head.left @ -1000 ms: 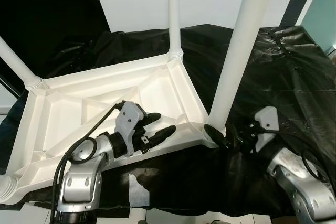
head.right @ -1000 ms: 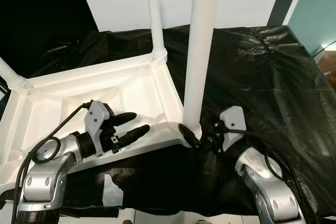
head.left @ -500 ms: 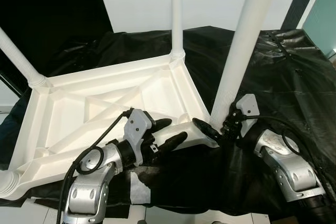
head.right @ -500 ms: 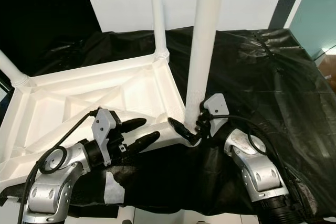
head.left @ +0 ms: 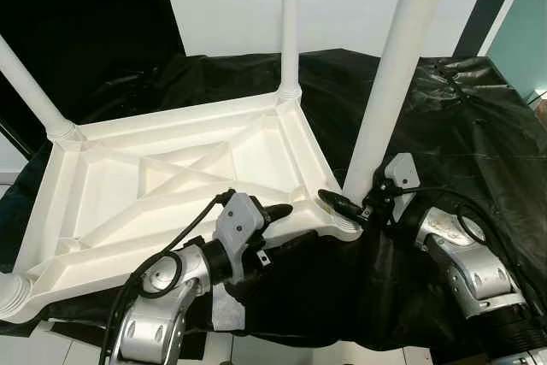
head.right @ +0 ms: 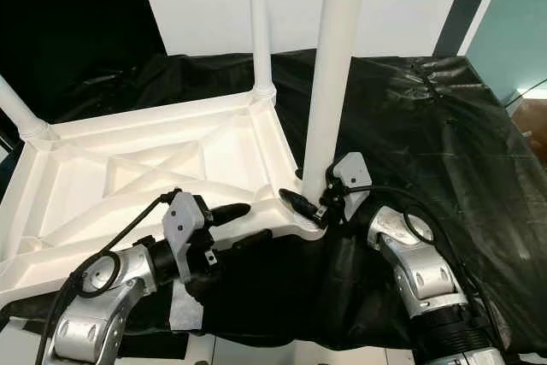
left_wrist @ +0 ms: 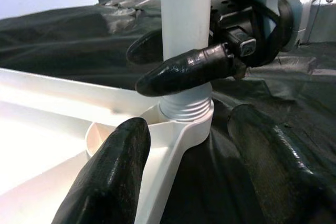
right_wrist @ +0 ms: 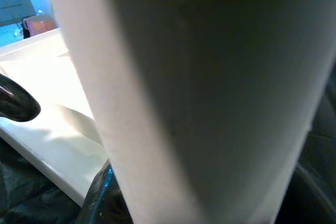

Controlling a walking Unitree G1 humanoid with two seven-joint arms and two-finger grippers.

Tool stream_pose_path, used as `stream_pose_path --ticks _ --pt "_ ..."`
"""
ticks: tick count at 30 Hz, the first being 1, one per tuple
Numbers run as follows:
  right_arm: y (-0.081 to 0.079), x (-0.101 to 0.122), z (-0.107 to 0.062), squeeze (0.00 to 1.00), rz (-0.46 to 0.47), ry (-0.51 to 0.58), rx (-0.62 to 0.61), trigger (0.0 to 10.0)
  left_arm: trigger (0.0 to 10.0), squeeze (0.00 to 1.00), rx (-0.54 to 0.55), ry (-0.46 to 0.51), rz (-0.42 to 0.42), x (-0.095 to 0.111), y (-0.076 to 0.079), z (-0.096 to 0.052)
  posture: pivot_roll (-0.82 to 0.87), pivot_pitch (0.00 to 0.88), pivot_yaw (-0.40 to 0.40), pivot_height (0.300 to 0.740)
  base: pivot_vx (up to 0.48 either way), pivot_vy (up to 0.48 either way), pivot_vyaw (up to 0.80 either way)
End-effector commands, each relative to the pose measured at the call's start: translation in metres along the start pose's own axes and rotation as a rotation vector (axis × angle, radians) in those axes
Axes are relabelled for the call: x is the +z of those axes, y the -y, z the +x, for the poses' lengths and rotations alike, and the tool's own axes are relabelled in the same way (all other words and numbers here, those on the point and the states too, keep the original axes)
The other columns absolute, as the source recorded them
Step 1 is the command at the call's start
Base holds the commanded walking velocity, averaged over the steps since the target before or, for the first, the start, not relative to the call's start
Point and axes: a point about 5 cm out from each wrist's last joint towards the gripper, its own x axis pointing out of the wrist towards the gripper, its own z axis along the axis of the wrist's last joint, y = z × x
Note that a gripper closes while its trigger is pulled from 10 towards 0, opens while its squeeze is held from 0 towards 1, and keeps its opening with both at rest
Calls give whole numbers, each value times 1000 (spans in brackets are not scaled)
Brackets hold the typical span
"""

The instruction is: Building children table

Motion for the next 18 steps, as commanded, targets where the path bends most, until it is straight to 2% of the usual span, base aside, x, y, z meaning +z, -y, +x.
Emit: stream_pose_path --ticks 1,5,6,8,9,11,12,14,15,17,18 --pt "7 -7 -10 0 28 -28 -104 10000 10000 0 75 -15 -3 -5 -5 2 -44 18 2 740 0 0 0" --pt "8 -8 -12 0 38 -26 -136 10000 10000 0 80 -15 -4 -6 -5 3 -44 18 2 740 0 0 0" --pt "9 -8 -13 0 48 -22 -181 10000 10000 0 82 -15 -5 -6 -5 4 -48 18 6 740 0 0 0" --pt "14 -14 -16 0 46 -51 -355 10000 10000 0 80 -15 0 -7 -4 6 -54 15 16 740 0 0 0" --pt "14 -14 -16 0 46 -51 -355 10000 10000 0 80 -15 0 -7 -4 6 -54 15 16 740 0 0 0" --pt "15 -19 -19 0 47 -79 -494 10000 10000 0 78 -14 7 -6 -5 7 -55 13 18 740 0 0 0" --pt "15 -19 -19 0 47 -79 -494 10000 10000 0 78 -14 7 -6 -5 7 -55 13 18 740 0 0 0" --pt "14 -22 -20 0 67 -85 -594 10000 10000 0 79 -13 11 -6 -6 8 -57 11 24 740 0 0 0" --pt "14 -22 -20 0 67 -85 -594 10000 10000 0 79 -13 11 -6 -6 8 -57 11 24 740 0 0 0" --pt "14 -25 -21 0 81 -102 -732 10000 10000 0 82 -12 13 -5 -8 8 -56 13 27 740 0 0 0" --pt "14 -25 -21 0 81 -102 -732 10000 10000 0 82 -12 13 -5 -8 8 -56 13 27 740 0 0 0"
